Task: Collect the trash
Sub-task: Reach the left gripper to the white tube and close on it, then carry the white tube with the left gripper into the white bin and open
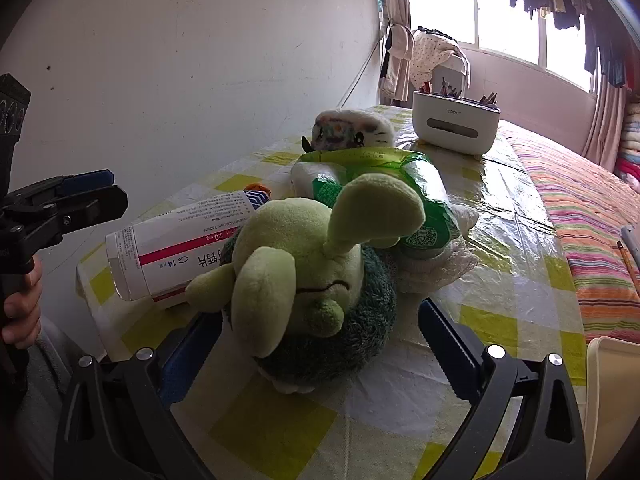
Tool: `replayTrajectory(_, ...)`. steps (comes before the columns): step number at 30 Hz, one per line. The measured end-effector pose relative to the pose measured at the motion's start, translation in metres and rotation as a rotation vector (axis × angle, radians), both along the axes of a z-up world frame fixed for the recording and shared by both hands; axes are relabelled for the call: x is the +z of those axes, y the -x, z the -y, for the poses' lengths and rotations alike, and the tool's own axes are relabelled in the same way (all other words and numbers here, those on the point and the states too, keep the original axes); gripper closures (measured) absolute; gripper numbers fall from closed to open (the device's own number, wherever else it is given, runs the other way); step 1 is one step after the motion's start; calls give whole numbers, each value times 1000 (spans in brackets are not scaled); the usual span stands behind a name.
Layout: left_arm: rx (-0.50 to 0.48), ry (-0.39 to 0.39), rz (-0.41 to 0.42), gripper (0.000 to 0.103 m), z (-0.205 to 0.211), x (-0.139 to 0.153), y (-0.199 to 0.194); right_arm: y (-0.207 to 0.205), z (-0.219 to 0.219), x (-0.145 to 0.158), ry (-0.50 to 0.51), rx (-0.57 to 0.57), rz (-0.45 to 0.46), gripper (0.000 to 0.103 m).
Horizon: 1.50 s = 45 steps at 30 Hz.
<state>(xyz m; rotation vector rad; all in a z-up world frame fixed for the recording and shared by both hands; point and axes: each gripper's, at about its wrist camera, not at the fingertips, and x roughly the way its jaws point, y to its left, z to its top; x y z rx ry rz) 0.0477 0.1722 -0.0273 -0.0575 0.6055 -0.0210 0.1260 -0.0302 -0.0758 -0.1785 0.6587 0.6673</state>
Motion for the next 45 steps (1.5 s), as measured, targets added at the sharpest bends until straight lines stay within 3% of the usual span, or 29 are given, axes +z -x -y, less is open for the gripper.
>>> replayTrajectory(4, 6, 40, -15, 7, -4, 0, -7, -10, -8, -3, 9, 13, -21, 8)
replayTrajectory(10, 6, 69, -60, 7, -6, -4, -18, -6, -11, -7, 16, 30, -41, 28)
replayTrajectory(15, 2, 53, -95, 7, -2, -10, -31, 2, 11, -4, -73, -9, -62, 33)
replayTrajectory(25, -12, -41, -192, 9, 23, -31, -59, 35, 73, 25, -201, -133, 76, 33)
replayTrajectory(26, -14, -52, -201, 12, 27, -32, -61, 35, 79, 26, -211, -148, 77, 33)
replayTrajectory(27, -21, -61, -210, 25, 30, -34, -62, 35, 84, 27, -222, -163, 78, 33)
replayTrajectory(28, -25, -66, -220, 47, 33, -35, -63, 37, 89, 28, -230, -179, 82, 33)
replayTrajectory(29, -17, -74, -233, 55, 34, -37, -64, 37, 94, 31, -237, -194, 88, 33)
replayTrajectory(36, 20, 16, -181, 78, 33, -26, -57, 37, 131, 37, -303, -300, 103, 32)
replayTrajectory(45, -12, 8, -13, 81, 68, 7, -38, 41, 158, 39, -353, -392, 128, 33)
